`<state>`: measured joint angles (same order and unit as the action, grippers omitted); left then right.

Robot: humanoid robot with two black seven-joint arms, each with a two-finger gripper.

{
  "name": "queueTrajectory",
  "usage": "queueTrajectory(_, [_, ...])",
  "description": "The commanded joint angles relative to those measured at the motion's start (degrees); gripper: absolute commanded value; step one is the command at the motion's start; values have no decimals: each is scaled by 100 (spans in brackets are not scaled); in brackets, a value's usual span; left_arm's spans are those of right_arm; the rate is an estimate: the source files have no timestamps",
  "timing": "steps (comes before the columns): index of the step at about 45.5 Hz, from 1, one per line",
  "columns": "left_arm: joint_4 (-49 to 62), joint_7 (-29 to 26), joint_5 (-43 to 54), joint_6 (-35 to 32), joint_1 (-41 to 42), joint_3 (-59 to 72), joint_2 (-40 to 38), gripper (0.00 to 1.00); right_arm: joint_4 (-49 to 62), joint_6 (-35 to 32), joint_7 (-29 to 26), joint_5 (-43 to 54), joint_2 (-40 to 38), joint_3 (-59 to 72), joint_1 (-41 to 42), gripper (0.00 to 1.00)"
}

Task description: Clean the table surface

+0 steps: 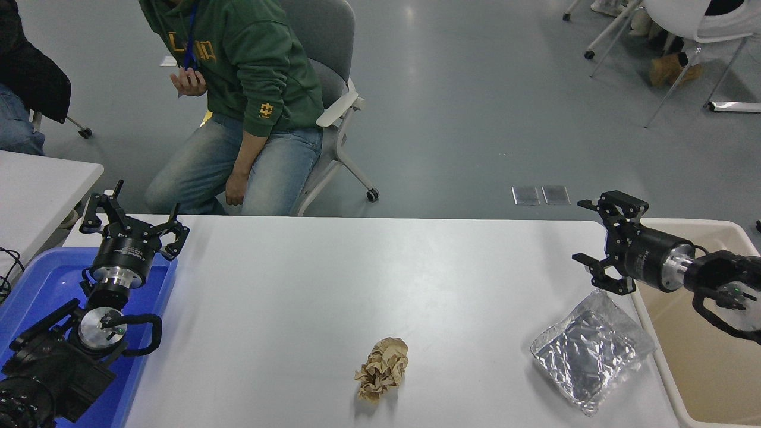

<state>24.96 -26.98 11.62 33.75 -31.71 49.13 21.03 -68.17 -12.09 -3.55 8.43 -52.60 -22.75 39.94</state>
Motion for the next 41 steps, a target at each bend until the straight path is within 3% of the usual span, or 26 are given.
queueTrajectory(1, [0,0,-2,0,-1,0,-2,100,-214,-970,-559,89,-970,113,-48,100])
queueTrajectory(7, [0,0,-2,0,-1,0,6,100,-223,-1595,-603,238,-1279,209,-267,100])
queueTrajectory(18, [0,0,-2,0,-1,0,-2,100,-284,-1736,-647,2039,-1341,429,-391,100])
queueTrajectory(30, [0,0,-2,0,-1,0,-2,100,-355,-1727,-1130,2242,-1235,790,-303,100])
queueTrajectory(41, [0,0,-2,0,-1,0,-2,100,-293,-1411,-1561,2559,-629,816,-215,100])
